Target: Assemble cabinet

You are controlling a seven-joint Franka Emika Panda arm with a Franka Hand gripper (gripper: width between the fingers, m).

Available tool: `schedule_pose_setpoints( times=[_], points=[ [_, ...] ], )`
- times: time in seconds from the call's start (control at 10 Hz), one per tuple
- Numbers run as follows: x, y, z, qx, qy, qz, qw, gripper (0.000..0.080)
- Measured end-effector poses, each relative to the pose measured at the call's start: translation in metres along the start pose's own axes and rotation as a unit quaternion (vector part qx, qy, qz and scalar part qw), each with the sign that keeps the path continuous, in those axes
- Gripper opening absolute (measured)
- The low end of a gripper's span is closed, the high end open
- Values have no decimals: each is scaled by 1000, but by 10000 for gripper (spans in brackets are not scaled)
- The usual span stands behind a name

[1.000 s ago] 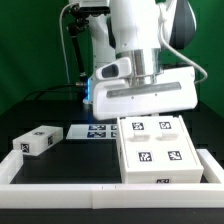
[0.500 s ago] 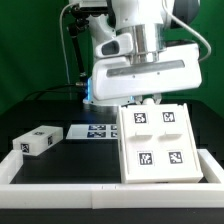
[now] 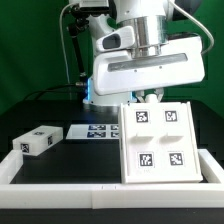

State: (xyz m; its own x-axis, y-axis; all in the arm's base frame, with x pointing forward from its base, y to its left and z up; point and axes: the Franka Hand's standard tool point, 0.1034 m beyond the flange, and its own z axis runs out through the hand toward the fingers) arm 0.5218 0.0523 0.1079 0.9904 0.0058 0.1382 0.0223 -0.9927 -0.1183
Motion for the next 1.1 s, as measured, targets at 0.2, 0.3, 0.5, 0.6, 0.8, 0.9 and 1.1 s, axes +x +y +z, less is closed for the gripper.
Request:
schedule_pose_setpoints(
  times=[0.2, 0.3, 0.5, 0.6, 0.8, 0.9, 1.1],
  points=[
    [11, -4, -13, 5, -15, -1, 1000, 2],
    [14, -5, -17, 6, -15, -2, 1000, 2],
    [16, -5, -20, 6, -13, -2, 1000, 2],
    [19, -6, -22, 6, -13, -2, 1000, 2],
    [28, -10, -25, 9, -16, -3, 1000, 2],
    [31, -14, -26, 11, -19, -2, 1000, 2],
    [31, -18, -24, 12, -19, -4, 1000, 2]
  ],
)
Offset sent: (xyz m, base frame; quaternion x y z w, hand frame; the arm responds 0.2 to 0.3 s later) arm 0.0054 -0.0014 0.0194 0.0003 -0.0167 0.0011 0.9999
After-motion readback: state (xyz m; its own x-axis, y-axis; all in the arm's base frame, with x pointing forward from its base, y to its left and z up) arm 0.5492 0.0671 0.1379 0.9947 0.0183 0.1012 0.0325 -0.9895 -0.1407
